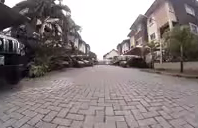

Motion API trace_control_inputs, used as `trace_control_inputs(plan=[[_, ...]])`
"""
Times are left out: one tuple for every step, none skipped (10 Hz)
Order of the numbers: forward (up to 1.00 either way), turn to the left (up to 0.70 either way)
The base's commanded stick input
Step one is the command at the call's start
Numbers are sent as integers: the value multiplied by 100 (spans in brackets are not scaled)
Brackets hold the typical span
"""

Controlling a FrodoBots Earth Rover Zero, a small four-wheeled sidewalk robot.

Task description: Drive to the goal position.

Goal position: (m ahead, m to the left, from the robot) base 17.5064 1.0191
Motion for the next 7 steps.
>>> trace_control_inputs(plan=[[70, 0], [70, 0], [70, 0], [70, 0], [70, 0], [70, 0], [70, 0]])
